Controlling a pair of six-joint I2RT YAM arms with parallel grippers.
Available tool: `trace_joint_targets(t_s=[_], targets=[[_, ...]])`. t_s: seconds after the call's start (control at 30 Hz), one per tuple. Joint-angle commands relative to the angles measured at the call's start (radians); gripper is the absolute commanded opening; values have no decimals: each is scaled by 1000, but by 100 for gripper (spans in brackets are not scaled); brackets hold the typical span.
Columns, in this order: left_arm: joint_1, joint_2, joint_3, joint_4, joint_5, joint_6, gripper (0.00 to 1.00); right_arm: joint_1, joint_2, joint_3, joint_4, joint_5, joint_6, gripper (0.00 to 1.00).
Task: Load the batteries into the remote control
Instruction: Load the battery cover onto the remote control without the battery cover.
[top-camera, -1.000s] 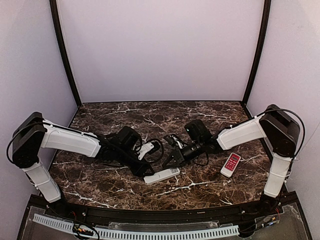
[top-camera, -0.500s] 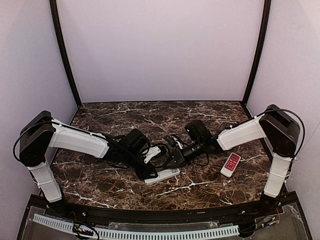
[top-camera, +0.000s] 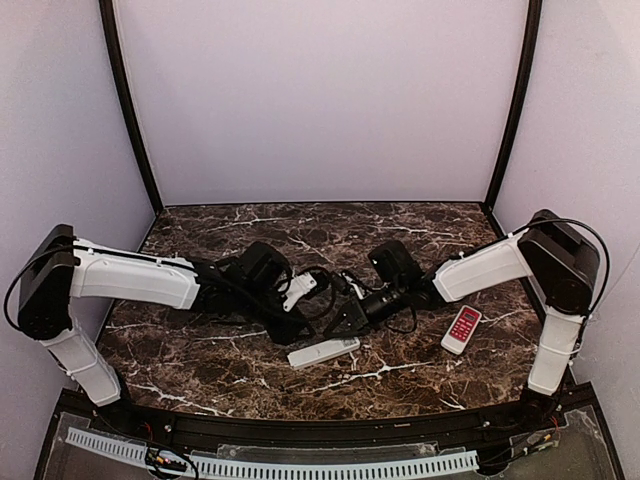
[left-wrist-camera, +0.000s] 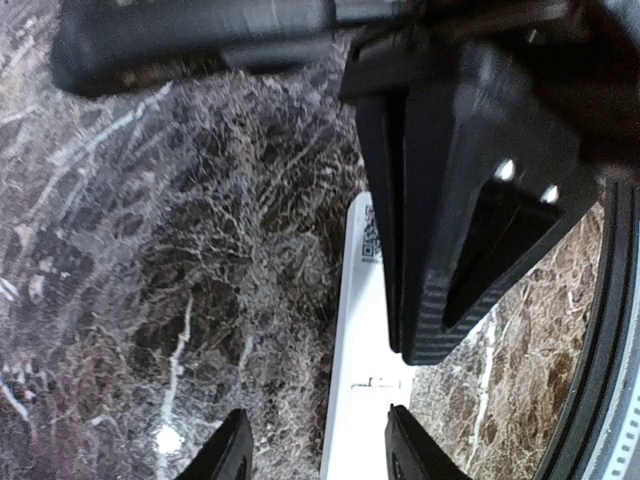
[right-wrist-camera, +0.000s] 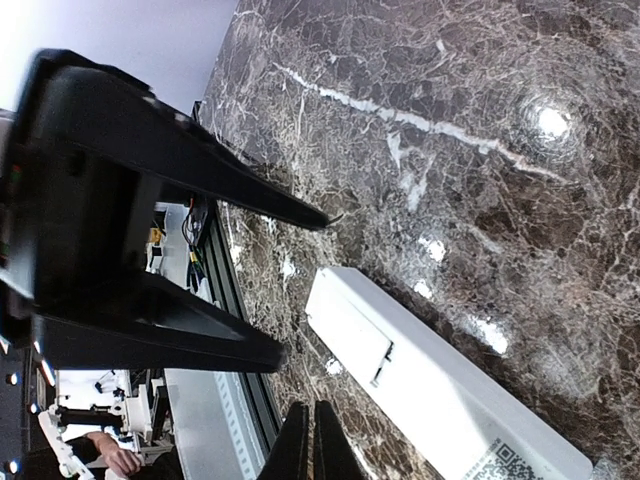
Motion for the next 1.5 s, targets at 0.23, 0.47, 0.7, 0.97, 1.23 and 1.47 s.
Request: trace_joint_targets(t_s=[0.23, 0.47, 0.7, 0.97, 1.23, 1.47], targets=[[7, -318, -221, 27, -46, -309, 40, -4, -62, 66, -275, 202, -180, 24], [-37, -379, -336, 25, -119, -519, 40, -18, -93, 59, -380, 331, -231, 35], [-43, -396, -370, 57, -137, -658, 47, -89, -85, 29, -361, 280, -235, 36], [-42, -351, -373, 88, -108, -694, 51, -93, -47, 3, -289, 143, -205, 34], [-44, -331, -368, 80, -109, -710, 48, -88, -37, -47, -242, 125, -172, 30], [-42, -282, -341, 74, -95, -687, 47, -62, -60, -85, -225, 120, -143, 28]])
